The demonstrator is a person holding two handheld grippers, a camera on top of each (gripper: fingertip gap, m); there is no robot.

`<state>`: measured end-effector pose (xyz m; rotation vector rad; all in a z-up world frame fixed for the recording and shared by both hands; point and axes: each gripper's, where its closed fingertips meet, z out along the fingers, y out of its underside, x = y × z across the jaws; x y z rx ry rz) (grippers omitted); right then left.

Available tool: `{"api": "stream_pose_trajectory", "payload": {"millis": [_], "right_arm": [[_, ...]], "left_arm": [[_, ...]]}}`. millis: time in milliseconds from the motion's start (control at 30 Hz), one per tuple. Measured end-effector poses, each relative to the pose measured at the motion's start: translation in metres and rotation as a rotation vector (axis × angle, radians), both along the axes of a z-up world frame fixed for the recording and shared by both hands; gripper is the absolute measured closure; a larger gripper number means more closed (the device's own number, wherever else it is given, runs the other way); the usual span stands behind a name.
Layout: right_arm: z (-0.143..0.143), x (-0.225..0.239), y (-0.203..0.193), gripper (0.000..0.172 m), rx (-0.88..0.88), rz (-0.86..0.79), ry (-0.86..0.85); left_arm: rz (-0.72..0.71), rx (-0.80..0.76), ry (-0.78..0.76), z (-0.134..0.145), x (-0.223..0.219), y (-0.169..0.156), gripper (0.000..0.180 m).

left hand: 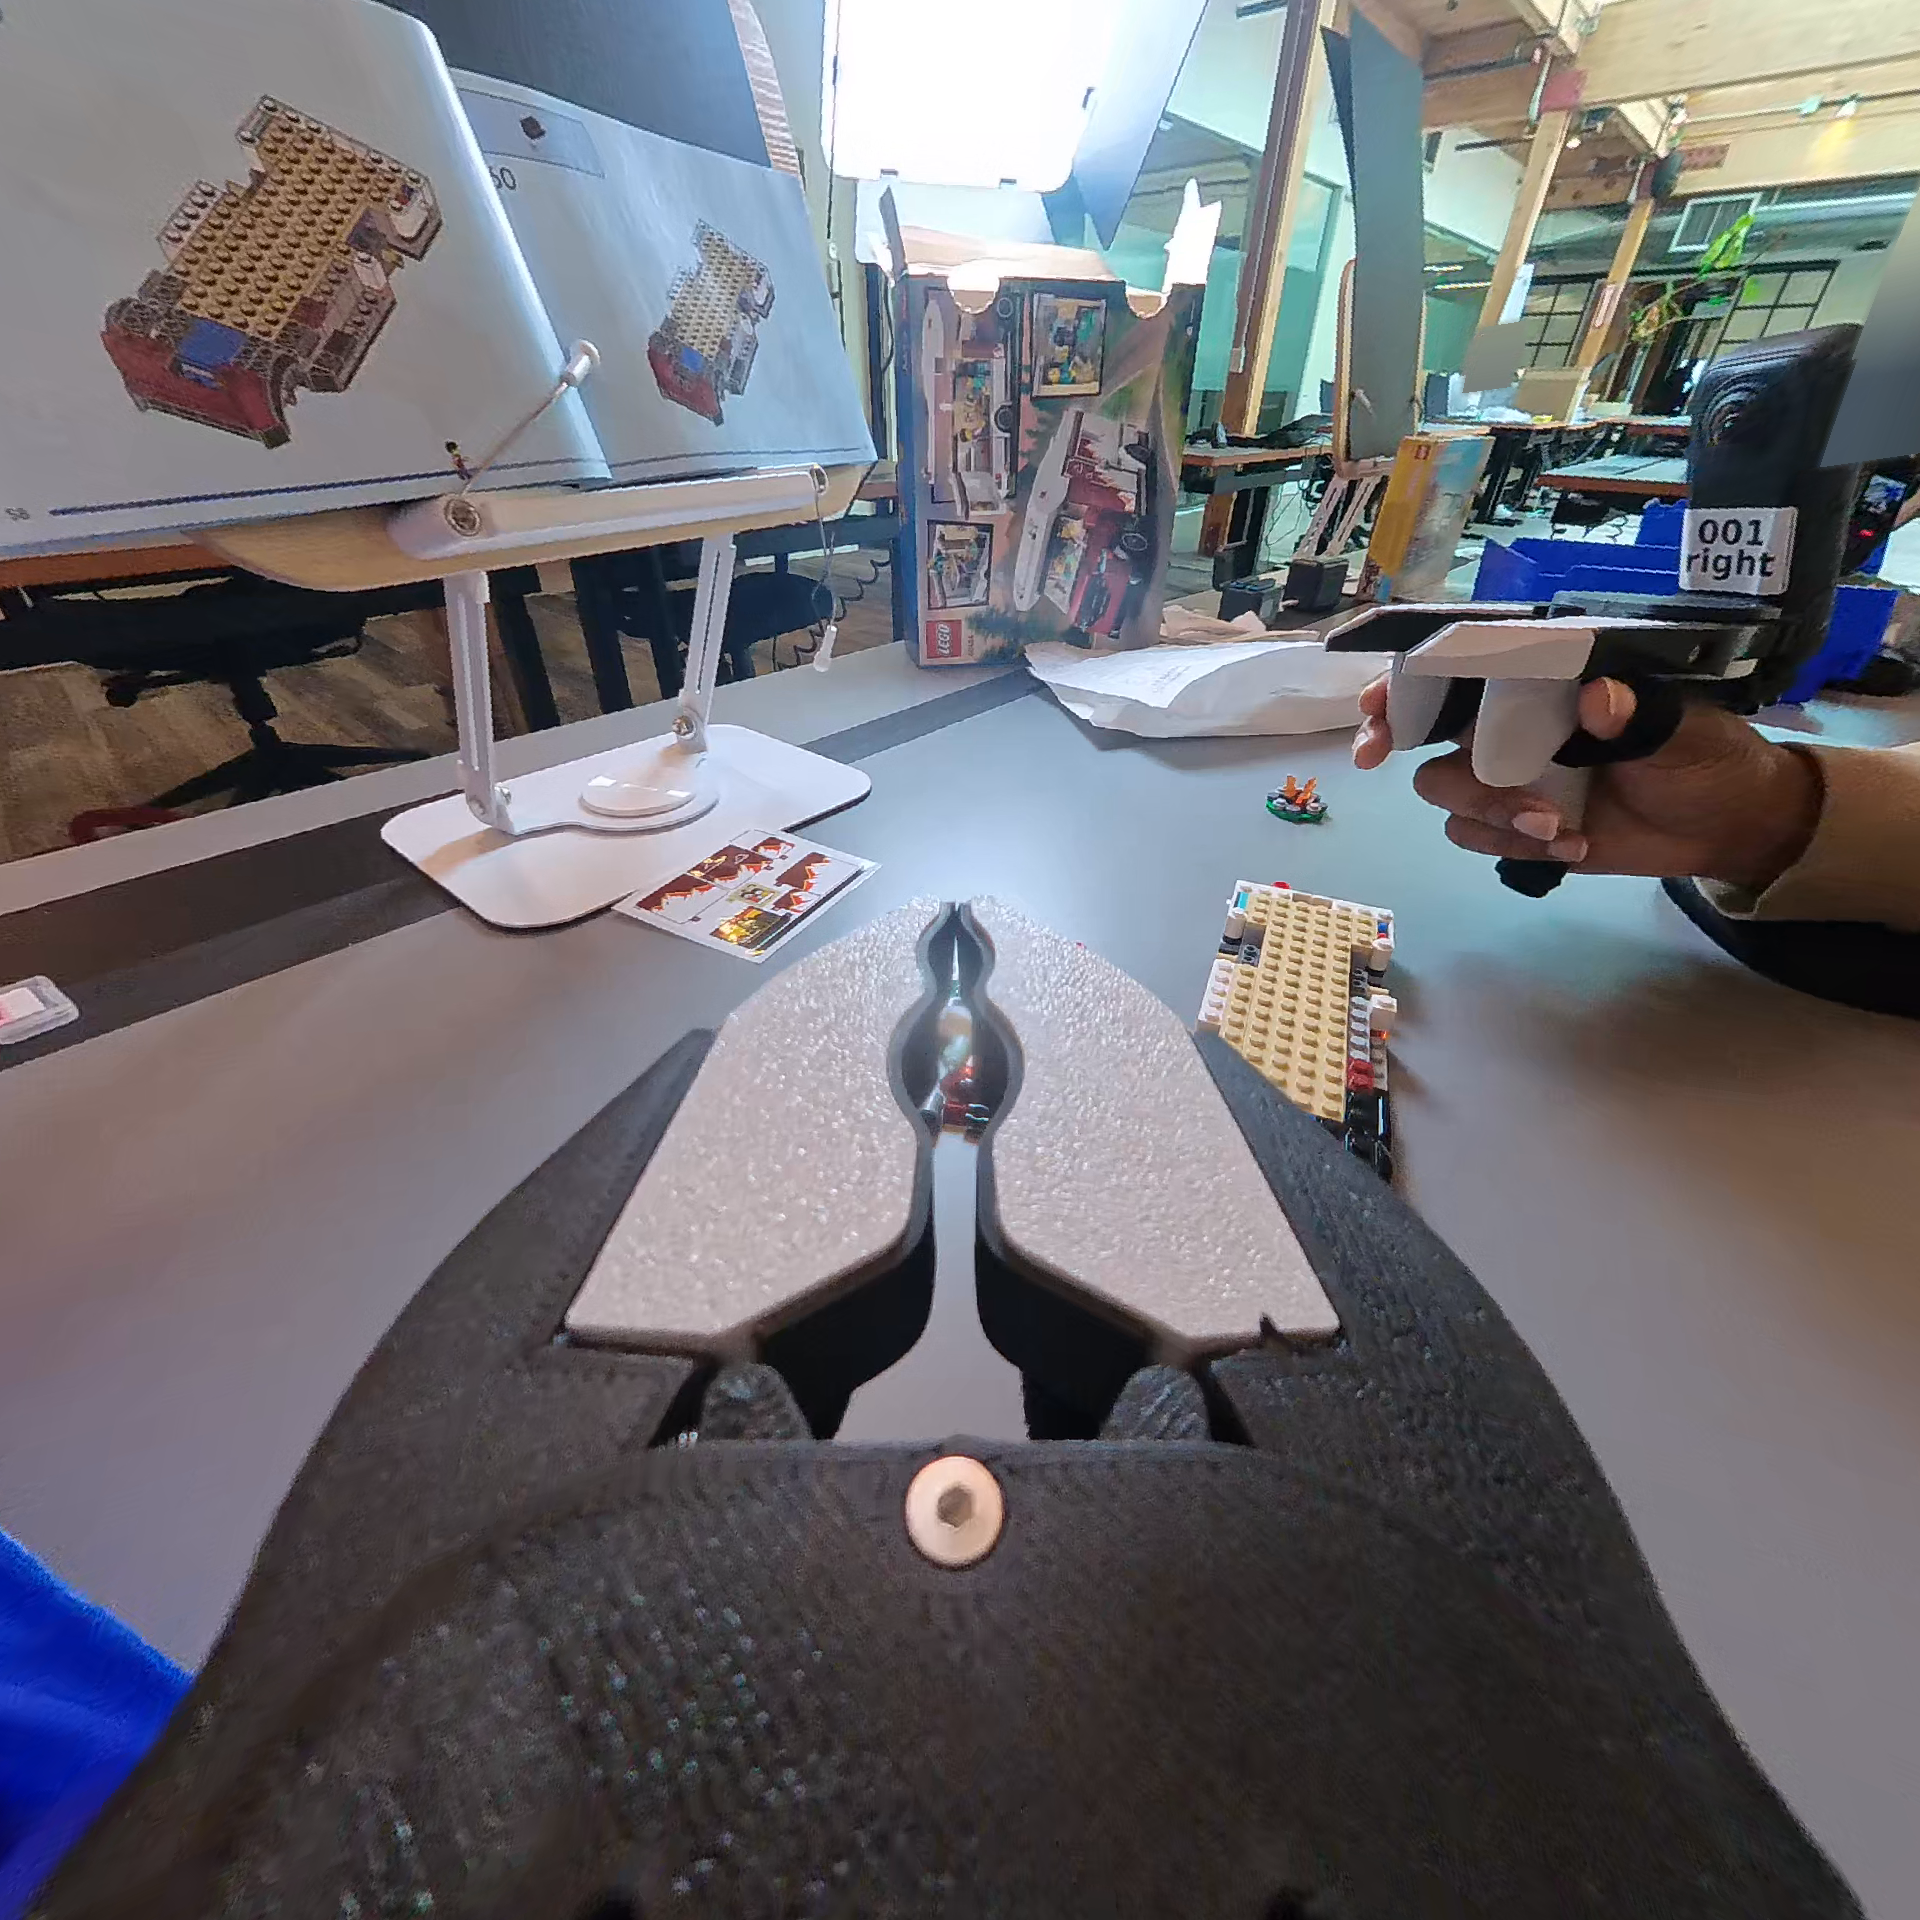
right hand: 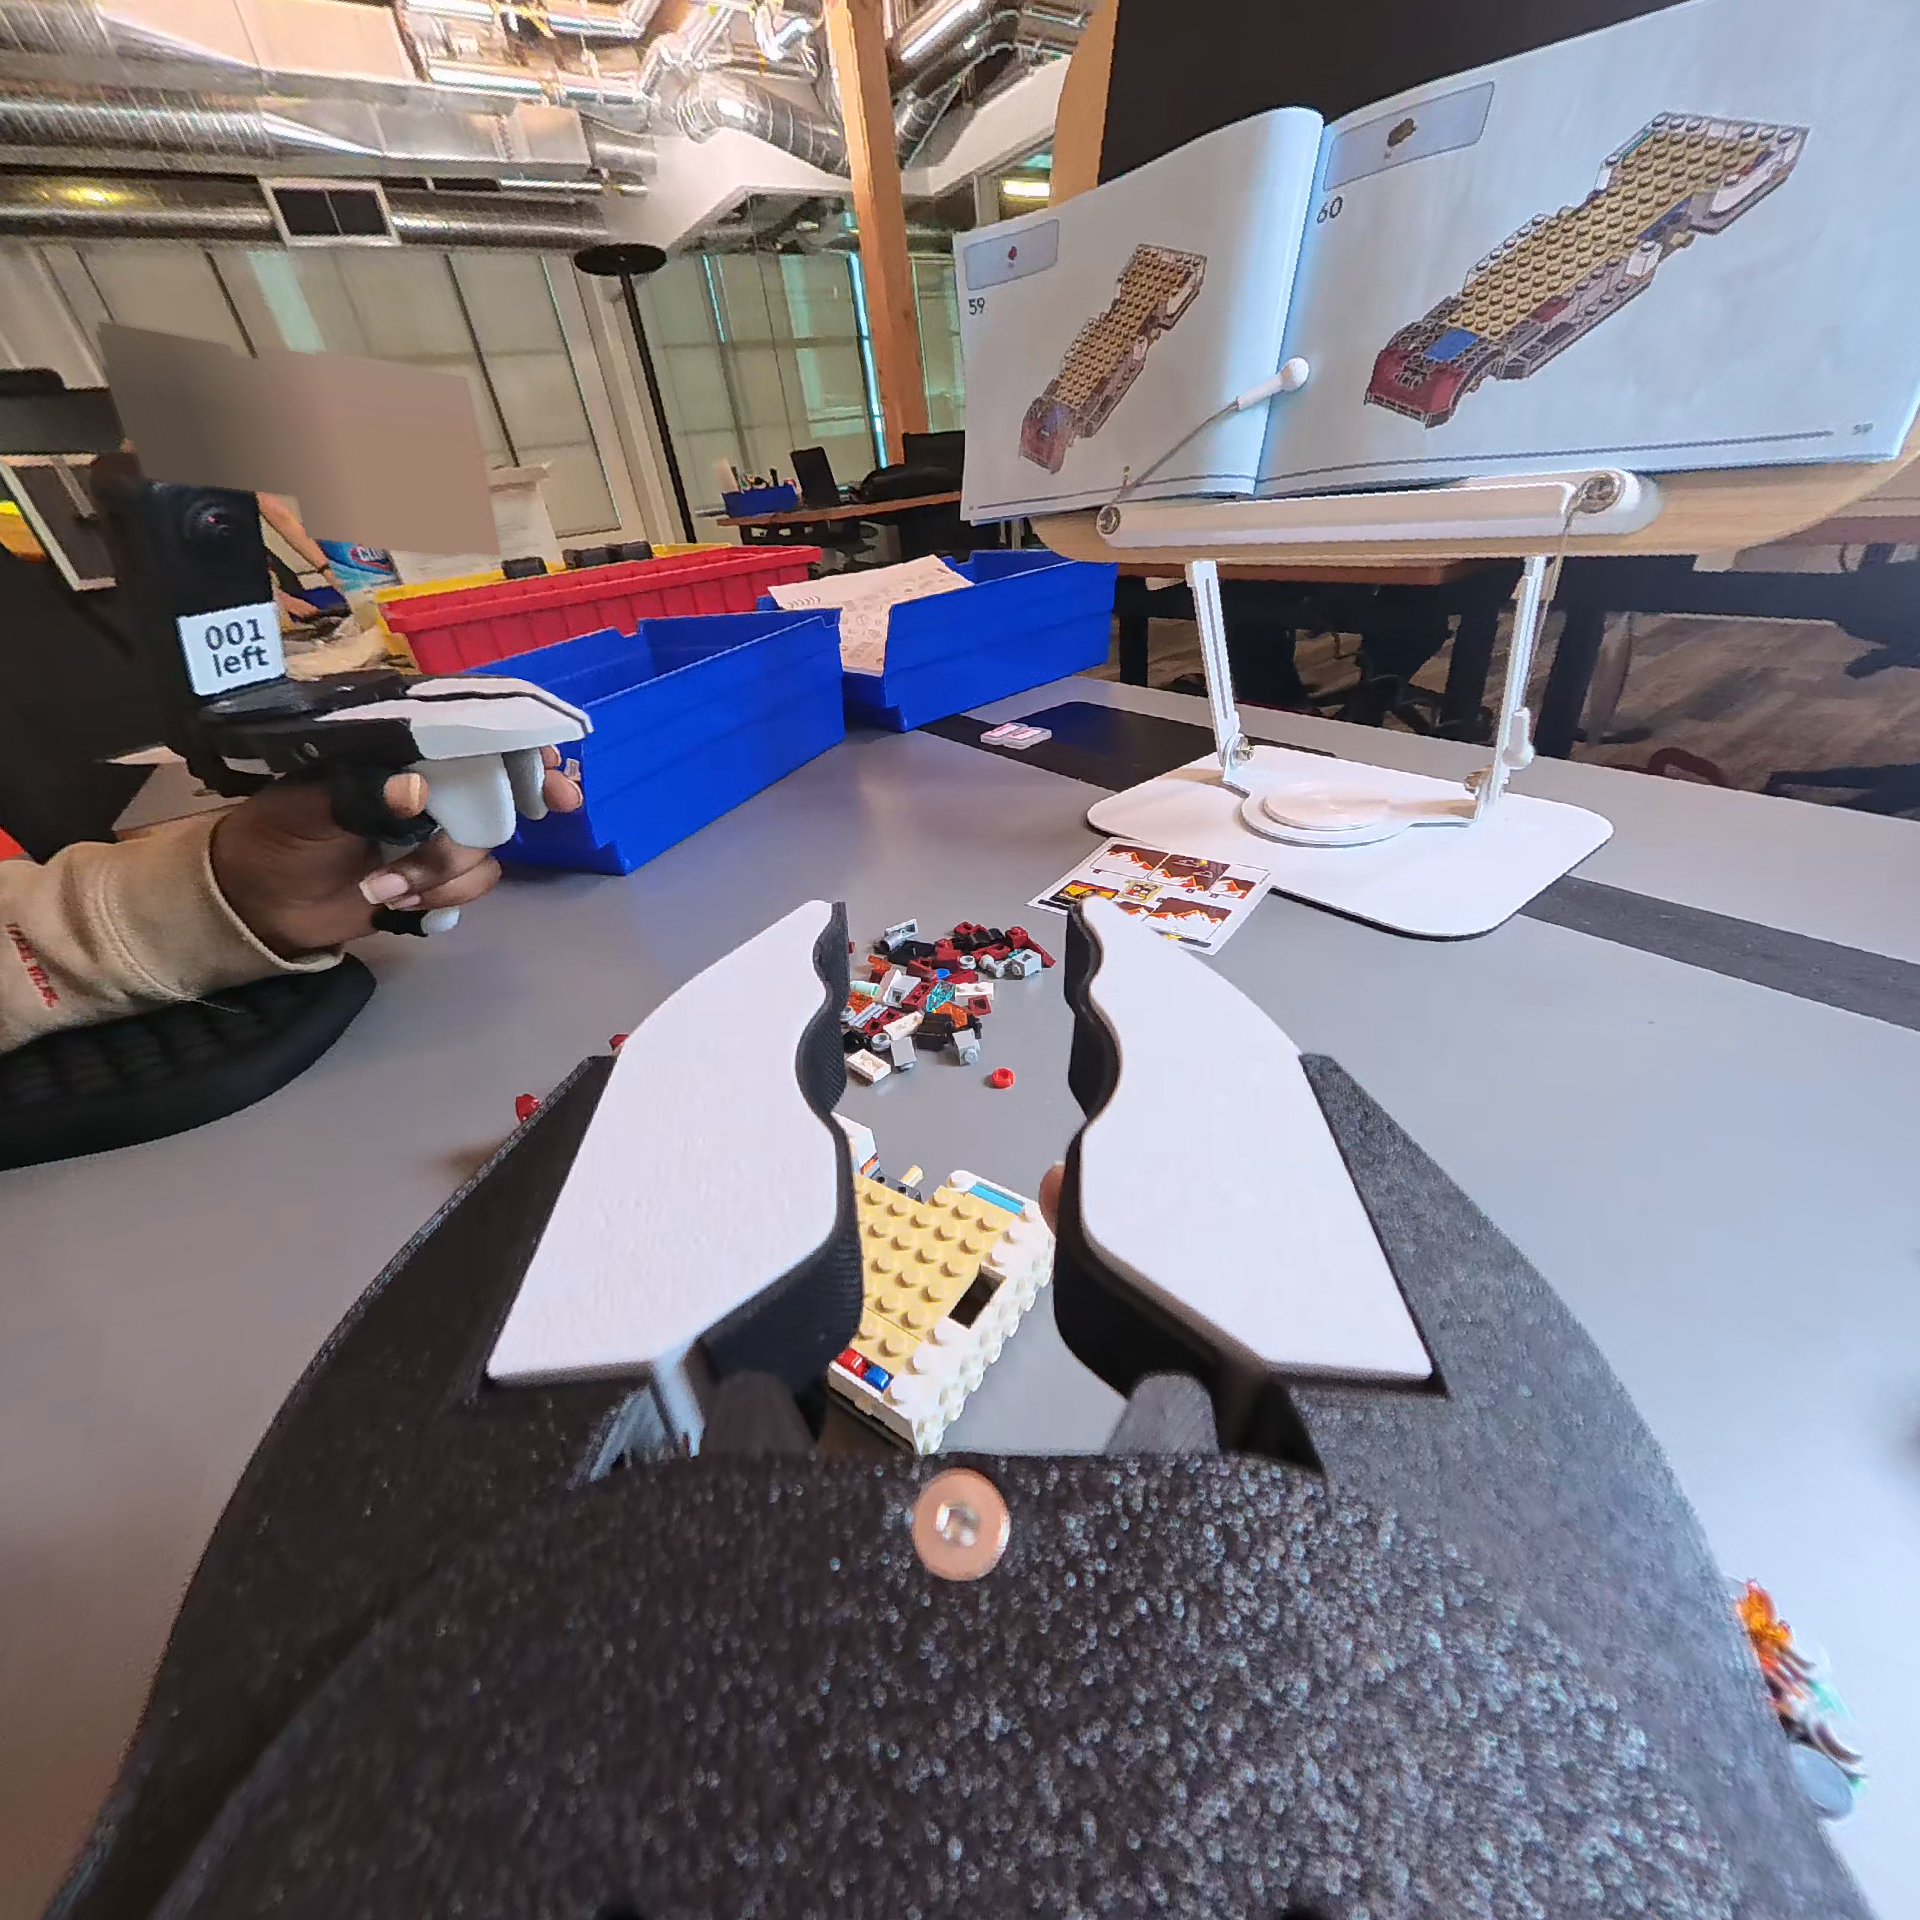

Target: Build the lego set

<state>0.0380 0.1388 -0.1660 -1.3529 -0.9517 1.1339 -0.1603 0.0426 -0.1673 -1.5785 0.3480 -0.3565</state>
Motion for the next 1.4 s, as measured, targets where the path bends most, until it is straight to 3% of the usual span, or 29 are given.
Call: {"api": "stream_pose_trajectory", "payload": {"millis": [1133,1267,1400], "right_arm": [[0.0,0.008,0.016,0.132,0.059,-0.136,-0.028],[0.0,0.008,0.017,0.132,0.069,-0.15,-0.036],[-0.001,0.007,0.015,0.132,0.066,-0.146,-0.043]], "left_arm": [[0.145,0.02,0.029,0.005,-0.026,0.007,0.173],[0.232,0.023,0.103,0.005,-0.043,0.014,0.168],[0.227,-0.07,0.186,-0.007,-0.048,0.022,0.164]]}}
